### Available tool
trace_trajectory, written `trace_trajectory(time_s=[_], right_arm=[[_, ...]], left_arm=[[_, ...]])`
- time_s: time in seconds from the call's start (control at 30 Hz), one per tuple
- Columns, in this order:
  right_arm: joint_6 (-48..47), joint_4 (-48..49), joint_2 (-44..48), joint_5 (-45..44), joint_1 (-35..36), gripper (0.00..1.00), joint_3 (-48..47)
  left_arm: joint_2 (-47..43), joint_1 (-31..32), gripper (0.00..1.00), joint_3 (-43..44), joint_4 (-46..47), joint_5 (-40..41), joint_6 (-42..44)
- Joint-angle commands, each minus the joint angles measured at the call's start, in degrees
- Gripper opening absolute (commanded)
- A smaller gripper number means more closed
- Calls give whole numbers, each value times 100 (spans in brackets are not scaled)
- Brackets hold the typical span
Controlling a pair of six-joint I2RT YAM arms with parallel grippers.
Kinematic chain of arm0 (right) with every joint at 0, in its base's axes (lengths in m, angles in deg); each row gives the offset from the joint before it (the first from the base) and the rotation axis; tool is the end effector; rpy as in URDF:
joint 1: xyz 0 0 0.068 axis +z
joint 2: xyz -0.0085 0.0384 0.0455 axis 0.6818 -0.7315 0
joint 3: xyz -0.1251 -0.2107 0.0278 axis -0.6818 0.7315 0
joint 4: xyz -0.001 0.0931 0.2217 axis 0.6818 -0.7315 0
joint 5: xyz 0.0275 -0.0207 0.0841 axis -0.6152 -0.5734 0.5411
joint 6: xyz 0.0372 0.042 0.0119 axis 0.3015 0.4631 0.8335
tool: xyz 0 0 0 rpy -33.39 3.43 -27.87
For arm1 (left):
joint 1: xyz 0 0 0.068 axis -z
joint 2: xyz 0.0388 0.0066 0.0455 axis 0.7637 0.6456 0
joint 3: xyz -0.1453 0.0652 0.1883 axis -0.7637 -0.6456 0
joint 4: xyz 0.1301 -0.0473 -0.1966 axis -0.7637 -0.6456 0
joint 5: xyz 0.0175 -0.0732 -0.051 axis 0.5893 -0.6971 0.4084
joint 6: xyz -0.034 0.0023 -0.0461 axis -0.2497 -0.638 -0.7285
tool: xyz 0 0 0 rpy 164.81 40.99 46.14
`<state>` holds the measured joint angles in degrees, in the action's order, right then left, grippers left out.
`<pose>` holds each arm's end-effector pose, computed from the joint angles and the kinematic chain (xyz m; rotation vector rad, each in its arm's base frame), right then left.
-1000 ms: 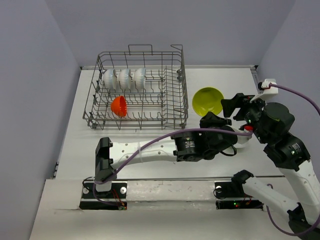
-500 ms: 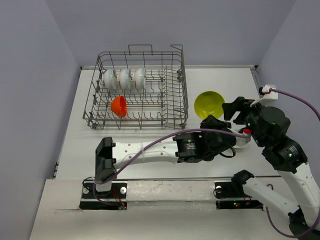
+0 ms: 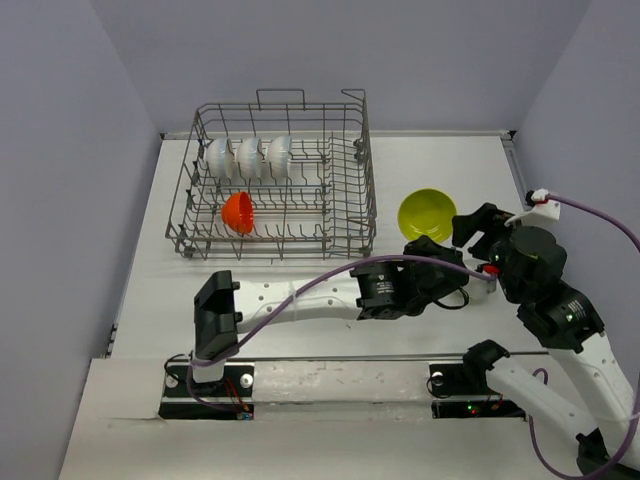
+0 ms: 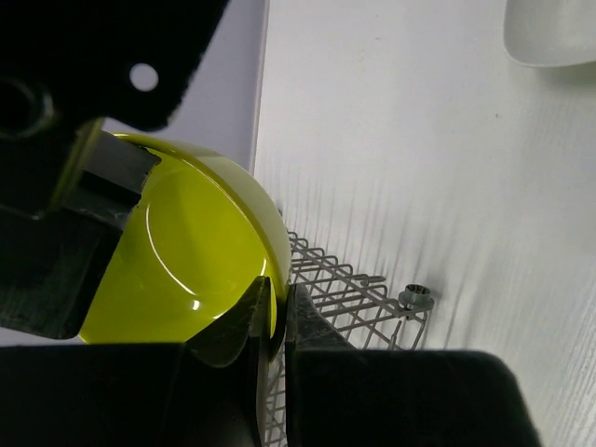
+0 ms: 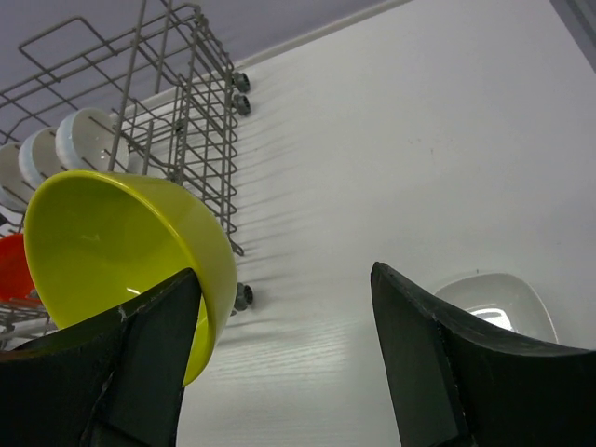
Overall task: Load the bowls into the dish rack
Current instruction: Pass from the right arm to the left
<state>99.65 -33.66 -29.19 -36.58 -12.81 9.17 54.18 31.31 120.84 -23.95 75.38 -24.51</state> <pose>0.1144 0.0437 0.3594 0.3111 1.7763 0.2585 0.0889 -0.4052 0.3309 1.4592 1.2039 0.2404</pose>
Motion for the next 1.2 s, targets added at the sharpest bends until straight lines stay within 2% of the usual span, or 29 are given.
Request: trace_trajectory(time_s=[0.0,0.2,0.67,0.97,1.17], right_arm=[[458,-35,-319,-851,191,77,629],[995,-149,-407,-974,191,77,709],[1479,-123,-196,-1255,191,77,1070],[1866,-360,-90,-1914,191,77,709],[1813,-396,-582,-2187,191,78,60]], left_arm=[[749,-138,0,157,1276,360,74],[978,-156,0,96,1487,281,74],[1330,-173,0,25,1838,254,240],[1242,-130,0,-71,2119,210,451],[1154,-16,0,-238,2313,412,636]])
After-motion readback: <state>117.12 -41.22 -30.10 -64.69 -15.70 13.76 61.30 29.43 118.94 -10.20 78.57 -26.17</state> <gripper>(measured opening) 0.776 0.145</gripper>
